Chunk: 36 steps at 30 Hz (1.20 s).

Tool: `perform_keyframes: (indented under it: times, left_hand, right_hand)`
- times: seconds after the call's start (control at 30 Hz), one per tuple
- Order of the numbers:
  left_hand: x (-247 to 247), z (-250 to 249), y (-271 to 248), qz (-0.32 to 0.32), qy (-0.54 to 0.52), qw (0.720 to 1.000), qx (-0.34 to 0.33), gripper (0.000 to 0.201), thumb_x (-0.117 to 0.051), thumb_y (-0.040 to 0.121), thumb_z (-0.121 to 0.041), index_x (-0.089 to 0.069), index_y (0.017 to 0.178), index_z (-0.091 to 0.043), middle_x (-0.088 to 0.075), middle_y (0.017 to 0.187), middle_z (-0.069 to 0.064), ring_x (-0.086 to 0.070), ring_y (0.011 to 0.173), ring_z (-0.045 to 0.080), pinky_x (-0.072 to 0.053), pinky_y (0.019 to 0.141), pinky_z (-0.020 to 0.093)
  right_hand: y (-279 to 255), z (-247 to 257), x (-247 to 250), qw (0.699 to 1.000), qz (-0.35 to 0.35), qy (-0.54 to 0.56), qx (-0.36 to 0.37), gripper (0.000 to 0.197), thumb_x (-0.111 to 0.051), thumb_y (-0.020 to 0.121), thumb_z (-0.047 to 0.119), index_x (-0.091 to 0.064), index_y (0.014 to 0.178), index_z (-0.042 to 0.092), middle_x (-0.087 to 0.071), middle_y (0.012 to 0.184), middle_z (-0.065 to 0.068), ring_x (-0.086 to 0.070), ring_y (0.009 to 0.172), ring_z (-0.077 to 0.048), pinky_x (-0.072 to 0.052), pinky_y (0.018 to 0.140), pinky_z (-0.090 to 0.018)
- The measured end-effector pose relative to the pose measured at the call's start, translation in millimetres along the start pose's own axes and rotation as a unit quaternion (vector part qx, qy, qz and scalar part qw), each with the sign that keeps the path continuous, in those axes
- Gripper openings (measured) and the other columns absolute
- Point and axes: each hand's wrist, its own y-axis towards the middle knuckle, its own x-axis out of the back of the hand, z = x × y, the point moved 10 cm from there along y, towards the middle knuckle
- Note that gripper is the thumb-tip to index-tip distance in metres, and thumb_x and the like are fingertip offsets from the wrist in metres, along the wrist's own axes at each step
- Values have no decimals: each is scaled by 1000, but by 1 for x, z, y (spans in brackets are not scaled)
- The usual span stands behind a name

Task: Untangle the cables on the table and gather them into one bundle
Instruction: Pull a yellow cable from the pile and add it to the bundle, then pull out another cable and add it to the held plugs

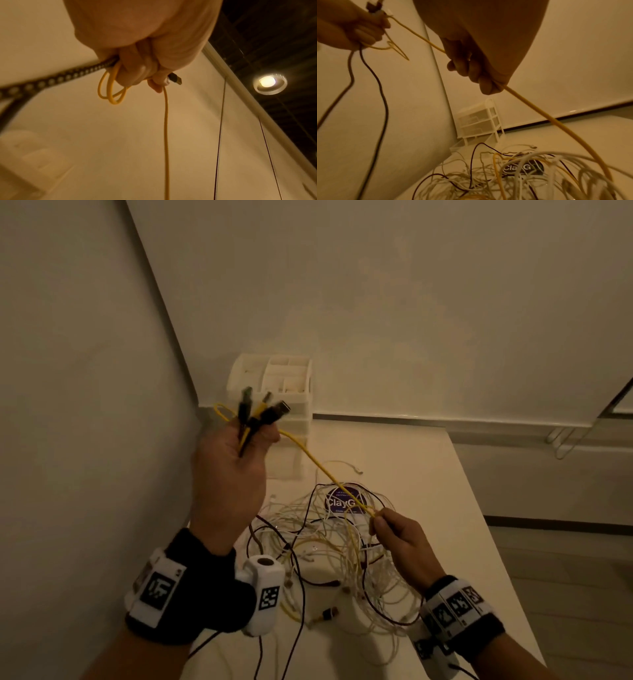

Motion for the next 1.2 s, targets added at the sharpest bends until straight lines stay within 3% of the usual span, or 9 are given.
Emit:
perform_keyframes:
  times: [0.13, 0.3, 0.4, 0.53, 0.63, 0.77, 0.87, 1.0, 1.2]
  left_hand:
    - [-2, 10, -4, 30, 31, 999, 7, 13, -62, 94, -24, -70, 104, -24, -64, 71, -12, -55, 62, -2, -39, 57, 11]
    - [16, -2, -11, -46, -46, 998, -13, 18, -67, 92, -25, -71, 109, -29, -62, 59, -11, -42, 46, 5, -41, 46, 25]
    - [-13, -18, -19, 76, -61, 995, -19, 18, -68, 87, -26, -73, 83, -43, -60, 52, -17, -47, 43, 2, -40, 43, 17]
    - [-68, -21, -39, 231, -16, 972, -35, 27, -68, 89, -23, -70, 115, -32, -68, 69, -13, -54, 57, 0, -46, 52, 27]
    - [-77, -29, -40, 210, -55, 975, -40, 19, -69, 88, -25, -71, 106, -31, -72, 78, -8, -64, 69, 6, -51, 62, 24]
    - [-80, -30, -40, 191, -116, 975, -13, 14, -69, 80, -36, -67, 90, -44, -66, 64, -7, -54, 58, 5, -45, 56, 18]
    - [-80, -29, -46, 181, -125, 975, 16, 6, -68, 76, -38, -70, 82, -39, -54, 59, 18, -45, 53, 14, -40, 50, 26]
    - [-56, -18, -37, 110, -140, 983, 45, 11, -69, 87, -30, -68, 75, -29, -47, 45, -10, -35, 41, 6, -32, 43, 24]
    - [-13, 21, -13, 42, -158, 983, 81, 33, -65, 85, -42, -68, 85, -9, -43, 48, -14, -32, 41, 8, -27, 51, 28]
  right_hand:
    - [5, 0, 6, 999, -16, 42, -28, 31, -48, 100, 18, -54, 73, 4, -40, 54, 11, -31, 51, -5, -28, 56, -27]
    - [6, 17, 9, 985, 0, 168, -50, 32, -49, 94, 26, -54, 75, 1, -24, 56, 3, -19, 51, -13, -16, 54, -35]
    - [6, 45, 15, 973, 20, 227, -34, 30, -48, 92, 24, -55, 73, 3, -19, 59, -4, -15, 53, -17, -14, 54, -36]
    - [6, 94, 14, 962, 86, 257, 2, 28, -48, 91, 19, -57, 67, 10, -16, 61, -15, -16, 52, -18, -16, 52, -34]
    - [5, 120, 8, 954, 131, 267, 16, 29, -46, 93, 19, -58, 68, 9, -21, 56, -8, -16, 51, -17, -18, 50, -30]
    - [0, 129, 2, 948, 131, 288, 19, 28, -45, 95, 18, -56, 73, 4, -23, 54, -5, -18, 48, -15, -18, 50, -30]
    - [-8, 121, -10, 946, 123, 299, 11, 30, -45, 96, 21, -57, 72, 8, -23, 56, -6, -18, 49, -16, -17, 50, -32]
    - [-24, 97, -26, 949, 132, 285, -15, 30, -45, 96, 24, -60, 77, 7, -31, 55, -1, -23, 50, -15, -19, 52, -34]
    - [-61, 30, -44, 964, 105, 223, -96, 34, -51, 91, 39, -57, 65, 17, -36, 54, -4, -33, 48, -19, -28, 49, -34]
